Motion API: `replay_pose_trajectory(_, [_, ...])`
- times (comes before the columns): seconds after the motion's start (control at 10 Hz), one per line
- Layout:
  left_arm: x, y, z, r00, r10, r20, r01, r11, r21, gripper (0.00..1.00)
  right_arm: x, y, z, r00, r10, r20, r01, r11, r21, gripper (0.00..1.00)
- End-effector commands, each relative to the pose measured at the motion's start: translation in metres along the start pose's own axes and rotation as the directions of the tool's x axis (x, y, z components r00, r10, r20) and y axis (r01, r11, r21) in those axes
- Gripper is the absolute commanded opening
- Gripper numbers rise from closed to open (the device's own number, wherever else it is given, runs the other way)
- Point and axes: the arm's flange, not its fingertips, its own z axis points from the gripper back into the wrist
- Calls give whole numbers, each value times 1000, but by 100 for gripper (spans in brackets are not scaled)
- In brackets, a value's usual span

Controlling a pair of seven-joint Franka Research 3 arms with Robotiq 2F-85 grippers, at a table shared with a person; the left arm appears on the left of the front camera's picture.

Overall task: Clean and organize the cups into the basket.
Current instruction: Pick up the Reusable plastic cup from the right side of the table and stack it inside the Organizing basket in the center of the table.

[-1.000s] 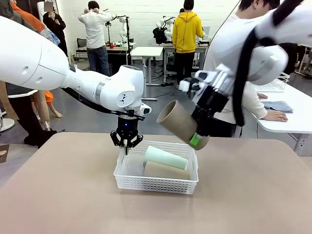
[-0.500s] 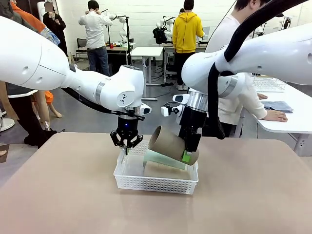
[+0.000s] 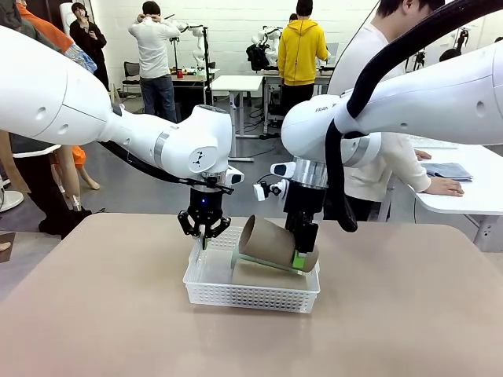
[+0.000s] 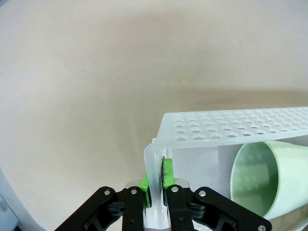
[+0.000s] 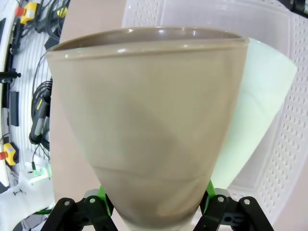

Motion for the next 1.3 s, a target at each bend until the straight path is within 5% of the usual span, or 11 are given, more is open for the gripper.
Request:
replay_pose_trajectory(0.0, [0,1,1,1000,-3,7,3,1000,10,0,4,-14,-2,999,-34,-26,33,999,-18,79])
replay_pose_trajectory(0.4, [0,1,1,1000,-3,7,3,1000,10,0,-1,-24,-11,999,-36,-25,36,999,11,79])
replay_pose_trajectory(0.5, [0,1,1,1000,-3,7,3,1000,10,0,-1,-24,-11,999,-32,-18,32,999,18,100])
replay_pose_trajectory(1.2, [0,1,1,1000,-3,7,3,1000,10,0,-18,2,17,999,-16,52,18,999,-35,100])
